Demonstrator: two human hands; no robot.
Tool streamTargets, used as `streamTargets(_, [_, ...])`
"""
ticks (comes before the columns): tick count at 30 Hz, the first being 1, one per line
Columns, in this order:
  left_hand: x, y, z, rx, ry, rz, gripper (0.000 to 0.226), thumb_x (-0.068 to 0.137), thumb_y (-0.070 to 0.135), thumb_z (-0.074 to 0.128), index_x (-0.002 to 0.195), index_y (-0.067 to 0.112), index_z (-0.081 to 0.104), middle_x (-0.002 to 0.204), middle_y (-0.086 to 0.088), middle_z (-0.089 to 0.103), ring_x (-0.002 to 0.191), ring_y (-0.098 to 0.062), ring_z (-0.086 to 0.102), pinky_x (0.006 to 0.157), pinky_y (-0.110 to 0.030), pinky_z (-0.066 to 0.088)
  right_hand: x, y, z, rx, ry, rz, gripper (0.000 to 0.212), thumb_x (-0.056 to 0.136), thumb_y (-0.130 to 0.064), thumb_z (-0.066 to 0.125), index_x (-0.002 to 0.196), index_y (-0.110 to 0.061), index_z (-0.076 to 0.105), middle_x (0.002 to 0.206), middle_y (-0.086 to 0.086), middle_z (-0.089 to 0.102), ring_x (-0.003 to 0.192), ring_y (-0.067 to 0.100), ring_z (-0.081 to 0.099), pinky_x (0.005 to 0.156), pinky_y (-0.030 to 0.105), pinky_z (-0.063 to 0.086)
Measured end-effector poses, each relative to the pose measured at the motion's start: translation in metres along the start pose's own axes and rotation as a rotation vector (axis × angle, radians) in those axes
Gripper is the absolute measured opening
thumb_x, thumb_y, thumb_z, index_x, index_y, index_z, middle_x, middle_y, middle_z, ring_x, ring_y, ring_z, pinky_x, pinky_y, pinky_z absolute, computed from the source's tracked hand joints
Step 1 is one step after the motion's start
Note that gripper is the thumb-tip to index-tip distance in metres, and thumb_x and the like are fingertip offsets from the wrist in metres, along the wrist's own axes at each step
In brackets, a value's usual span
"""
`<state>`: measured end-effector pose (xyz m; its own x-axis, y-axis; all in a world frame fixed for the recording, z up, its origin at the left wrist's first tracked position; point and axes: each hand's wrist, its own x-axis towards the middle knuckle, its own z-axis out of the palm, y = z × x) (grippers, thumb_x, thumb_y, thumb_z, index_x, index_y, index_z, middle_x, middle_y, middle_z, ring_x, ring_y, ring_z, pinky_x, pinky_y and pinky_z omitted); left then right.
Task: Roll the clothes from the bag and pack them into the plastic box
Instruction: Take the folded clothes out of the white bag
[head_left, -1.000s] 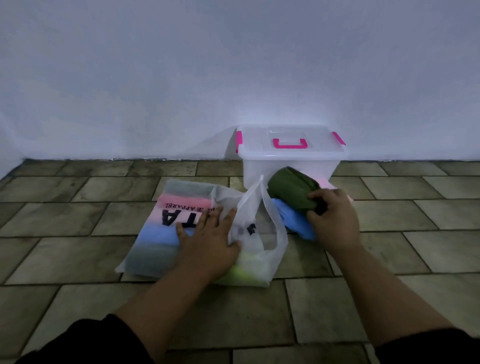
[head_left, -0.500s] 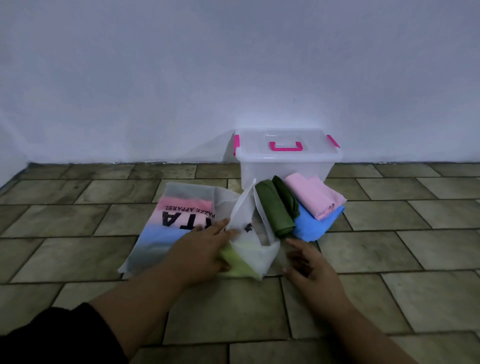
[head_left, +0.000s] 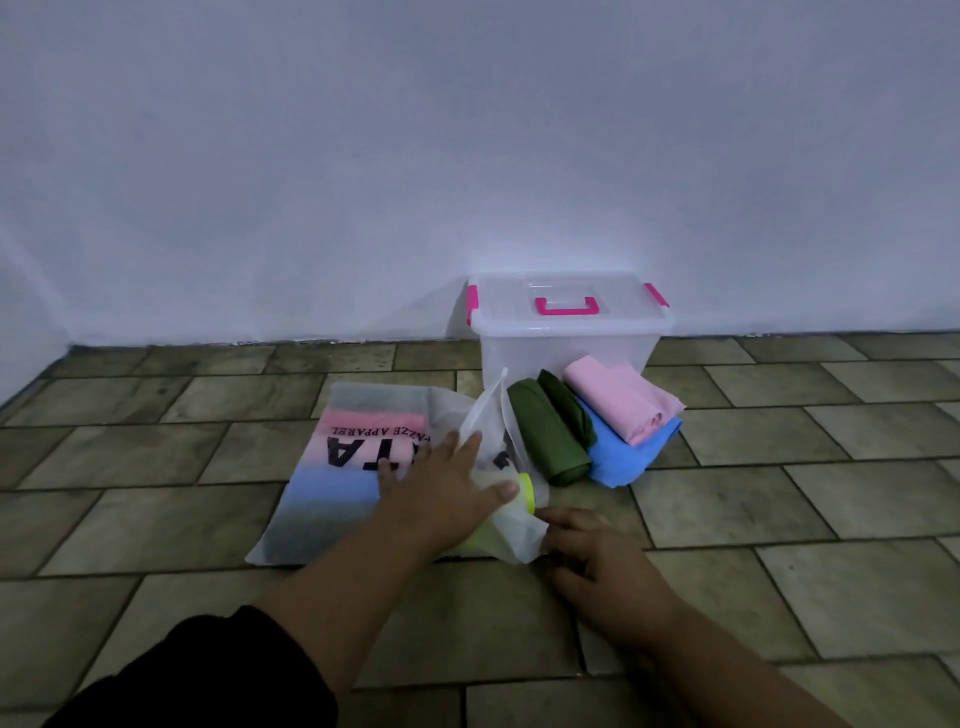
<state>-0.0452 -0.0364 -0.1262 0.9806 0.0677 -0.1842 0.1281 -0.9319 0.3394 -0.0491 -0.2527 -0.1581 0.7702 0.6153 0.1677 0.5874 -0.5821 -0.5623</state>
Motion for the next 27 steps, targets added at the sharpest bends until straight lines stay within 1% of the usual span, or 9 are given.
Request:
streamTargets(2, [0.001,-0.008,0.009,0.142,0.024,0.027,0.089,0.078,0.079,0.033,0.146,0.040,-0.009,0.159,0.007,-0.003,0.146,-0.021,-0.001,0.111,-0.061,-0.004,0.008,0.000,-0.009,0.031,-0.046,0.041,0.023,0.084,-0.013,0.060,0.102,-0.019,0.073,0.126,-0.009,0.060,0.113,0.009,0.055,0.096,0.025,0.042])
streamTargets(6, [0.002,-0.028,0.016,0.155,0.065,0.077,0.094,0.078,0.072,0.045,0.144,0.041,-0.016,0.159,0.006,0.000,0.146,-0.018,0.003,0.112,-0.056,-0.004,0.038,-0.011,-0.024,0.073,0.092,0.129,0.016,0.086,-0.017,0.061,0.101,-0.021,0.066,0.097,-0.006,0.067,0.087,0.008,0.060,0.074,0.025,0.047])
streamTargets(9, [0.001,-0.031,0.021,0.154,0.120,0.110,0.094,0.079,0.071,0.044,0.144,0.039,-0.016,0.159,0.005,0.002,0.145,-0.017,0.003,0.111,-0.054,-0.005,0.070,-0.020,-0.024,0.035,-0.113,0.167,0.035,0.079,-0.019,0.068,0.112,-0.025,0.057,0.109,-0.006,0.063,0.094,0.009,0.057,0.077,0.020,0.044])
streamTargets(11, [0.001,-0.032,0.022,0.139,0.139,0.104,0.094,0.079,0.070,0.044,0.144,0.038,-0.017,0.159,0.004,0.002,0.145,-0.017,0.003,0.111,-0.053,-0.005,0.086,-0.023,-0.021,0.008,-0.276,0.200,0.042,0.074,-0.019,0.072,0.111,-0.026,0.052,0.114,-0.005,0.060,0.099,0.013,0.056,0.079,0.024,0.045])
streamTargets(15, [0.000,-0.035,0.021,0.096,0.152,0.111,0.095,0.079,0.069,0.045,0.143,0.039,-0.018,0.159,0.005,0.001,0.145,-0.014,0.003,0.111,-0.049,-0.008,0.090,-0.021,-0.023,0.067,-0.294,0.187,0.043,0.071,-0.018,0.076,0.102,-0.031,0.049,0.110,-0.007,0.058,0.098,0.013,0.056,0.080,0.027,0.048])
streamTargets(18, [-0.001,-0.037,0.019,0.050,0.165,0.103,0.093,0.081,0.067,0.045,0.144,0.038,-0.017,0.159,0.007,0.001,0.145,-0.012,0.004,0.113,-0.047,-0.007,0.071,-0.014,-0.037,0.127,-0.153,0.170,0.038,0.070,-0.017,0.074,0.095,-0.036,0.053,0.102,-0.011,0.061,0.090,0.010,0.058,0.077,0.030,0.052])
streamTargets(22, [-0.003,-0.038,0.020,0.095,0.176,0.122,0.093,0.082,0.068,0.042,0.146,0.034,-0.016,0.159,0.007,0.000,0.145,-0.012,0.001,0.112,-0.046,-0.011,0.040,0.007,-0.080,0.239,0.128,0.253,0.039,0.066,-0.012,0.077,0.088,-0.042,0.063,0.095,-0.011,0.066,0.084,0.005,0.062,0.069,0.021,0.052])
streamTargets(25, [-0.004,-0.038,0.022,0.148,0.151,0.140,0.091,0.083,0.068,0.039,0.143,0.035,-0.021,0.159,0.006,-0.004,0.144,-0.012,-0.004,0.110,-0.046,-0.015,0.030,0.029,-0.105,0.397,0.363,0.310,0.039,0.067,-0.004,0.077,0.086,-0.036,0.065,0.097,0.006,0.069,0.091,0.022,0.064,0.075,0.042,0.052])
streamTargets(27, [-0.005,-0.037,0.024,0.192,0.147,0.151,0.088,0.084,0.068,0.035,0.139,0.036,-0.026,0.158,0.006,-0.006,0.144,-0.013,-0.006,0.108,-0.047,-0.017,0.036,0.036,-0.105,0.418,0.577,0.327,0.037,0.069,-0.002,0.076,0.084,-0.034,0.062,0.099,0.006,0.068,0.094,0.022,0.063,0.077,0.040,0.050])
